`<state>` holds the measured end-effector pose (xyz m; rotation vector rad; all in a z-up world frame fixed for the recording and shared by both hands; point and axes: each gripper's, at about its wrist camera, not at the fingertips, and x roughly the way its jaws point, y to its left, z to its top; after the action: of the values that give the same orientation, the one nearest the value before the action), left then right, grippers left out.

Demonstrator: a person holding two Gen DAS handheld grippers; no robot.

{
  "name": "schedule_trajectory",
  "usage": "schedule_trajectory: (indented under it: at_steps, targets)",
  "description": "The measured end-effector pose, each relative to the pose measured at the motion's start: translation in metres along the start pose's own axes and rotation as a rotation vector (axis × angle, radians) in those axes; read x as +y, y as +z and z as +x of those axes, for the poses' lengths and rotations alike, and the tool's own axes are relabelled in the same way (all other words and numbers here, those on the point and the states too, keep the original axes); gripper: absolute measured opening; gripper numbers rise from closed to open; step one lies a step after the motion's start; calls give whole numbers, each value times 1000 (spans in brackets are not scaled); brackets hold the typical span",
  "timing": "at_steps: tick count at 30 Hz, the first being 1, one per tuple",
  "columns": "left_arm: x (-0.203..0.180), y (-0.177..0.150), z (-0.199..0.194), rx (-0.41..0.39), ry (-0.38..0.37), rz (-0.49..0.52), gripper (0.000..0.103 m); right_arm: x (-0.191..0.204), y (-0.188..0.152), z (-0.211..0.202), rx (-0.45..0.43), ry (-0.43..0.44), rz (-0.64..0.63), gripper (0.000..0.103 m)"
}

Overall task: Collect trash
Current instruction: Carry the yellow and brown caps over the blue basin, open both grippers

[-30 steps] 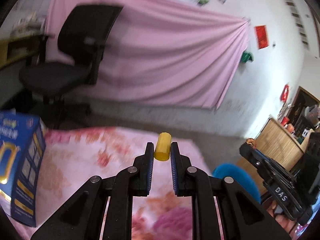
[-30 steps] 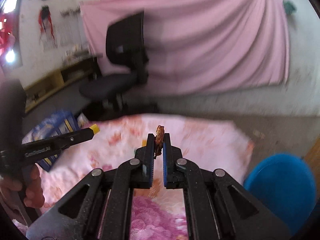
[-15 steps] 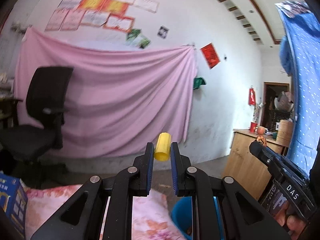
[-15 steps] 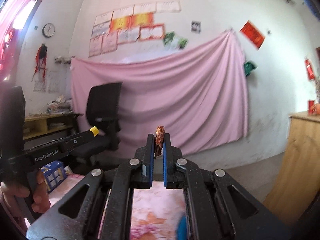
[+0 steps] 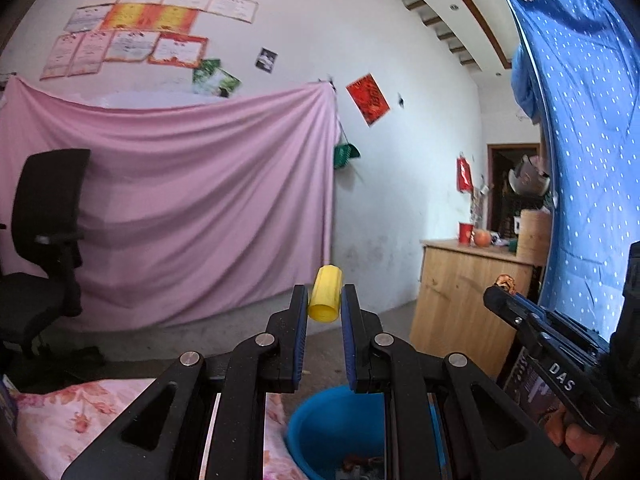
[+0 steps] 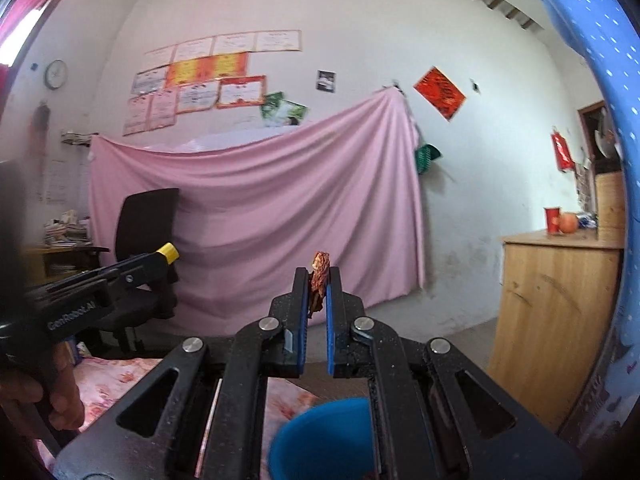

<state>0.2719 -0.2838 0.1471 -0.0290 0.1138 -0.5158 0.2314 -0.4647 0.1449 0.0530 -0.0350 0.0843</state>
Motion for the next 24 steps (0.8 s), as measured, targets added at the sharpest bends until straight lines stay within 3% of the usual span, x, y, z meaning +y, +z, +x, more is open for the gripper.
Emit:
schedule_trajectory:
  at_steps: [6,14,20,24]
  targets:
    - [-16,-26,32,87,-38,24,13,-28,-21,7,66,-60,35,37]
    - [-29,-65,86,307,-96,-15,13,-54,-61,24,200,-98,74,37]
    - [-25,-89,125,472,-96,-70,13,-74,-100,53,402,-109,143,37]
    - [-18,-101,147,575,-88,-118,13,-82,-123,66,490,-109,179,38]
